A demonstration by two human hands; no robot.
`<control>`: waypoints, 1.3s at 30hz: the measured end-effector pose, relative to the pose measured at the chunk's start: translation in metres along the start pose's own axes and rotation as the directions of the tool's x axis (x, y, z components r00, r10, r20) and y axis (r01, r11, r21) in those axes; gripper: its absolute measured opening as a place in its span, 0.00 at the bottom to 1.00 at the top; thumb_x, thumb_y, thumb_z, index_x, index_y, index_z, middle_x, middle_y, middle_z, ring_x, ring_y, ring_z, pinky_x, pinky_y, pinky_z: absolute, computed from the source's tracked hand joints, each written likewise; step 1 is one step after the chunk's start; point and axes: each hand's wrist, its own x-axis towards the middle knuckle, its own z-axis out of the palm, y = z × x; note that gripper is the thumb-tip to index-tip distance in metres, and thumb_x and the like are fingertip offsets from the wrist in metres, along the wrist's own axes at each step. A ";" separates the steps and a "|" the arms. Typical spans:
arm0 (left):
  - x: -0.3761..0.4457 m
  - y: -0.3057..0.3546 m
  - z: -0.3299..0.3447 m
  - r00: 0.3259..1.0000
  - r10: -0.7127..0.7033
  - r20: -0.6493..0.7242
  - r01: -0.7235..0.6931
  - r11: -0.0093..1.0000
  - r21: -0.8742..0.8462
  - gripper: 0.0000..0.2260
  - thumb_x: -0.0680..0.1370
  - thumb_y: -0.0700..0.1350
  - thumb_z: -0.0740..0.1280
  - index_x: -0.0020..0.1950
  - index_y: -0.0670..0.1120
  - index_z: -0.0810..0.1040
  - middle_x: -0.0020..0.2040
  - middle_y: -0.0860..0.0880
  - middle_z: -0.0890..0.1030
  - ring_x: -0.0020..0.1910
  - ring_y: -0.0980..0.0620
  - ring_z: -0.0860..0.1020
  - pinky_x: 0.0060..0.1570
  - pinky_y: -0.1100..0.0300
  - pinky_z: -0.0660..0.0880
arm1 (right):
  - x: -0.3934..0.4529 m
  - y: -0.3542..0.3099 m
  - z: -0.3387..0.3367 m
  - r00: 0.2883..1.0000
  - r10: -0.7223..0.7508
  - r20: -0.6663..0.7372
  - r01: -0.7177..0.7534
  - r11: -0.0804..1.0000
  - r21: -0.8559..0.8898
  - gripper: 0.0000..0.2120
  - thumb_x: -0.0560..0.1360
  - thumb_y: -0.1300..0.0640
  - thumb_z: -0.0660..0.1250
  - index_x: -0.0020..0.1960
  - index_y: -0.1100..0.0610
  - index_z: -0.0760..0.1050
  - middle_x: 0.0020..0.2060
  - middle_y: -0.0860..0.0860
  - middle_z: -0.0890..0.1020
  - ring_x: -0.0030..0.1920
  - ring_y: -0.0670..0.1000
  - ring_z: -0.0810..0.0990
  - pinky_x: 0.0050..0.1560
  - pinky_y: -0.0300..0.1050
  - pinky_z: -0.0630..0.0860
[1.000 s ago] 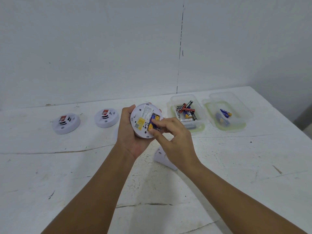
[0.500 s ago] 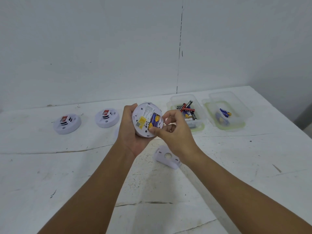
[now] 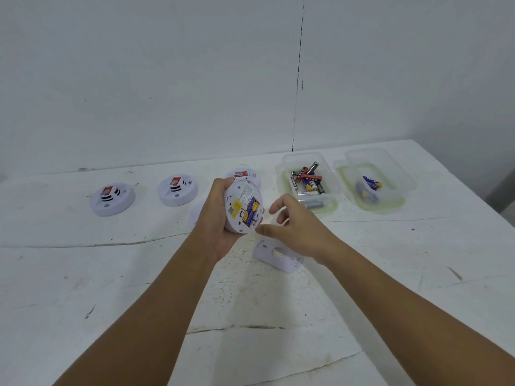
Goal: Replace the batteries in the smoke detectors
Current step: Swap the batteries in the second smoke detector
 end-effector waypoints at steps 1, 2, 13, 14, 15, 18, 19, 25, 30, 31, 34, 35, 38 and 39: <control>0.001 0.001 -0.002 1.000 0.007 -0.012 -0.007 1.000 -0.008 0.21 0.81 0.55 0.63 0.67 0.46 0.81 0.52 0.42 0.85 0.54 0.40 0.79 0.52 0.48 0.80 | -0.001 0.002 -0.003 0.999 -0.042 0.011 0.043 0.986 -0.159 0.21 0.72 0.41 0.78 0.57 0.48 0.73 0.49 0.48 0.76 0.43 0.47 0.75 0.39 0.41 0.71; 0.001 0.001 -0.003 1.000 0.010 -0.021 -0.010 1.000 -0.018 0.20 0.81 0.56 0.63 0.65 0.45 0.82 0.51 0.42 0.85 0.53 0.40 0.80 0.53 0.48 0.79 | -0.001 0.004 -0.006 0.997 -0.060 0.042 0.069 0.954 -0.291 0.21 0.72 0.40 0.77 0.57 0.47 0.74 0.50 0.47 0.76 0.44 0.46 0.76 0.42 0.41 0.72; -0.001 0.001 -0.007 0.999 0.021 -0.047 -0.023 0.999 -0.036 0.17 0.81 0.56 0.64 0.59 0.46 0.84 0.46 0.42 0.86 0.50 0.39 0.81 0.55 0.46 0.79 | -0.006 0.006 -0.001 0.966 0.041 0.256 0.123 0.797 -0.592 0.33 0.68 0.42 0.80 0.67 0.45 0.68 0.56 0.49 0.72 0.56 0.52 0.74 0.54 0.51 0.78; -0.002 0.002 -0.007 0.999 0.021 -0.046 -0.023 0.999 -0.042 0.17 0.81 0.56 0.65 0.59 0.46 0.84 0.47 0.41 0.86 0.50 0.39 0.81 0.55 0.46 0.79 | -0.007 0.007 -0.001 0.967 0.040 0.253 0.115 0.814 -0.569 0.33 0.68 0.43 0.80 0.67 0.45 0.67 0.56 0.50 0.72 0.55 0.52 0.74 0.54 0.50 0.78; -0.002 0.003 -0.007 0.999 0.018 -0.044 -0.020 0.999 -0.044 0.17 0.81 0.56 0.65 0.59 0.46 0.84 0.48 0.41 0.86 0.51 0.38 0.80 0.56 0.45 0.78 | -0.008 0.009 -0.002 0.970 0.031 0.240 0.108 0.830 -0.546 0.34 0.68 0.43 0.80 0.67 0.44 0.67 0.55 0.50 0.72 0.55 0.53 0.74 0.54 0.50 0.78; -0.004 0.008 -0.009 0.999 0.006 -0.046 -0.009 0.998 -0.055 0.17 0.81 0.56 0.64 0.59 0.46 0.84 0.51 0.40 0.85 0.52 0.38 0.79 0.57 0.46 0.78 | -0.008 0.011 -0.009 0.988 -0.032 0.148 0.099 0.878 -0.468 0.32 0.67 0.46 0.80 0.65 0.43 0.68 0.56 0.51 0.72 0.54 0.53 0.74 0.52 0.48 0.76; -0.004 0.010 -0.009 0.999 0.006 -0.050 -0.009 0.998 -0.060 0.17 0.81 0.56 0.65 0.58 0.46 0.84 0.52 0.40 0.85 0.53 0.38 0.79 0.58 0.45 0.78 | -0.007 0.010 -0.012 0.992 -0.057 0.117 0.102 0.901 -0.422 0.31 0.67 0.46 0.80 0.64 0.43 0.69 0.56 0.52 0.72 0.53 0.52 0.74 0.48 0.46 0.75; -0.005 0.014 -0.011 0.998 -0.001 -0.064 -0.006 0.994 -0.112 0.16 0.81 0.56 0.65 0.57 0.47 0.84 0.55 0.40 0.86 0.55 0.40 0.80 0.62 0.43 0.76 | -0.006 -0.005 -0.012 0.967 -0.246 -0.070 0.237 0.965 -0.111 0.26 0.69 0.50 0.80 0.62 0.40 0.73 0.55 0.49 0.75 0.54 0.45 0.76 0.48 0.39 0.74; -0.011 0.014 -0.016 0.999 -0.052 0.011 0.053 0.987 -0.149 0.18 0.80 0.56 0.63 0.57 0.45 0.84 0.58 0.38 0.86 0.57 0.40 0.80 0.68 0.43 0.73 | -0.010 -0.017 0.002 0.897 -0.410 -0.162 0.427 0.901 0.083 0.23 0.72 0.54 0.80 0.63 0.42 0.78 0.60 0.43 0.76 0.62 0.42 0.76 0.63 0.43 0.77; -0.013 0.014 -0.017 0.996 -0.074 0.041 0.079 0.985 -0.155 0.19 0.80 0.56 0.64 0.59 0.45 0.84 0.61 0.38 0.84 0.59 0.39 0.80 0.69 0.43 0.72 | -0.011 -0.019 0.004 0.874 -0.454 -0.172 0.469 0.882 0.057 0.22 0.72 0.54 0.80 0.64 0.43 0.80 0.61 0.43 0.77 0.64 0.42 0.76 0.64 0.42 0.76; -0.020 0.013 -0.017 0.982 -0.128 0.137 0.149 0.976 -0.161 0.19 0.79 0.55 0.64 0.60 0.45 0.85 0.61 0.40 0.84 0.58 0.41 0.80 0.60 0.47 0.76 | -0.011 -0.023 0.011 0.827 -0.536 -0.170 0.540 0.841 -0.026 0.22 0.72 0.54 0.81 0.64 0.47 0.83 0.62 0.45 0.78 0.65 0.42 0.76 0.64 0.32 0.71; -0.022 0.014 -0.016 0.977 -0.140 0.163 0.167 0.973 -0.161 0.18 0.79 0.55 0.64 0.60 0.46 0.85 0.59 0.41 0.84 0.57 0.42 0.80 0.55 0.49 0.77 | -0.011 -0.023 0.012 0.826 -0.539 -0.164 0.540 0.841 -0.044 0.21 0.72 0.54 0.81 0.65 0.47 0.83 0.63 0.45 0.78 0.66 0.42 0.76 0.64 0.30 0.69; -0.028 0.015 -0.014 0.962 -0.165 0.217 0.202 0.967 -0.157 0.17 0.77 0.54 0.65 0.60 0.47 0.84 0.56 0.43 0.83 0.53 0.44 0.80 0.47 0.53 0.76 | -0.009 -0.023 0.018 0.825 -0.543 -0.156 0.531 0.840 -0.115 0.21 0.73 0.51 0.80 0.65 0.44 0.83 0.64 0.43 0.78 0.67 0.42 0.74 0.64 0.26 0.65; -0.029 0.015 -0.013 0.958 -0.172 0.229 0.211 0.964 -0.159 0.17 0.77 0.54 0.65 0.60 0.47 0.83 0.55 0.44 0.82 0.51 0.45 0.79 0.45 0.54 0.75 | -0.009 -0.023 0.020 0.818 -0.553 -0.161 0.535 0.833 -0.143 0.21 0.73 0.50 0.80 0.65 0.44 0.83 0.64 0.42 0.78 0.66 0.43 0.73 0.63 0.25 0.63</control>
